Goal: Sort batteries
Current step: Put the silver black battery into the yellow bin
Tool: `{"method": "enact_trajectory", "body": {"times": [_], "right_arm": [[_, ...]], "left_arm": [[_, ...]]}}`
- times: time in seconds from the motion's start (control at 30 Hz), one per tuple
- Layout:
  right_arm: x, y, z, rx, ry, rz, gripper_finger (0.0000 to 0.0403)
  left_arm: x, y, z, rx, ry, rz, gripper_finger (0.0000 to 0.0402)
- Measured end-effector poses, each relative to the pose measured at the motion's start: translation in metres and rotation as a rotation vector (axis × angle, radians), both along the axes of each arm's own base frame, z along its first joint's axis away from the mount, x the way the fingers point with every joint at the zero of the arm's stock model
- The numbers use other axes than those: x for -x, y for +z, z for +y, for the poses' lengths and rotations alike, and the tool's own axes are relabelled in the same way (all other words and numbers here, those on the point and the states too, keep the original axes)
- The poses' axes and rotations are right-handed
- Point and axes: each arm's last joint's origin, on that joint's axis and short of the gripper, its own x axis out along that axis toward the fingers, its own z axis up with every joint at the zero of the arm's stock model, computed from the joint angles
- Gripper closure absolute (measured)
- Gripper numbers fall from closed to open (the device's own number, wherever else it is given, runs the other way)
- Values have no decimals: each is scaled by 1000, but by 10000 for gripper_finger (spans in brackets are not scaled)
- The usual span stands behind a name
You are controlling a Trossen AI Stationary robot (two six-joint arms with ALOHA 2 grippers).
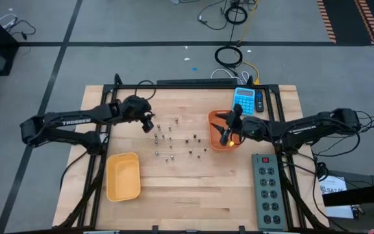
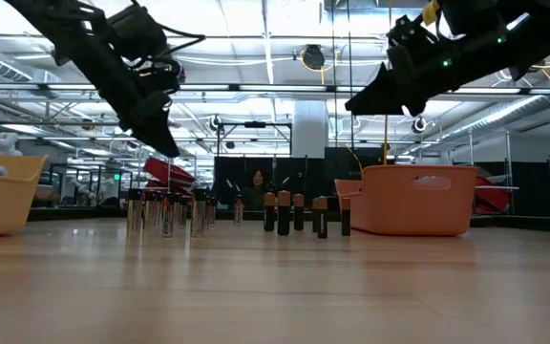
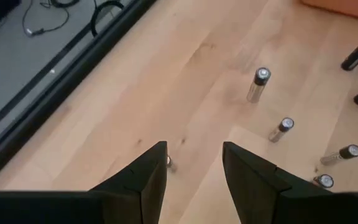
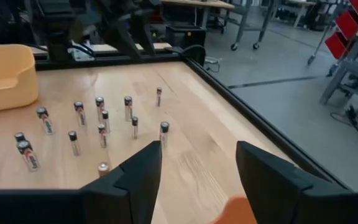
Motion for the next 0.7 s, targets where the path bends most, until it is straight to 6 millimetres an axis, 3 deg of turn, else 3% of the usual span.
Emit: {"method": "enact_trajectory", "body": {"times": [0.4, 0.7], "right_arm": [[-19, -22, 12, 120, -89, 38, 242], [-18, -21, 2, 142, -125, 48, 243]], "left_arm": [[-4, -16, 10, 14, 1, 91, 236], [-1, -25, 25, 77, -3, 108, 236]]}}
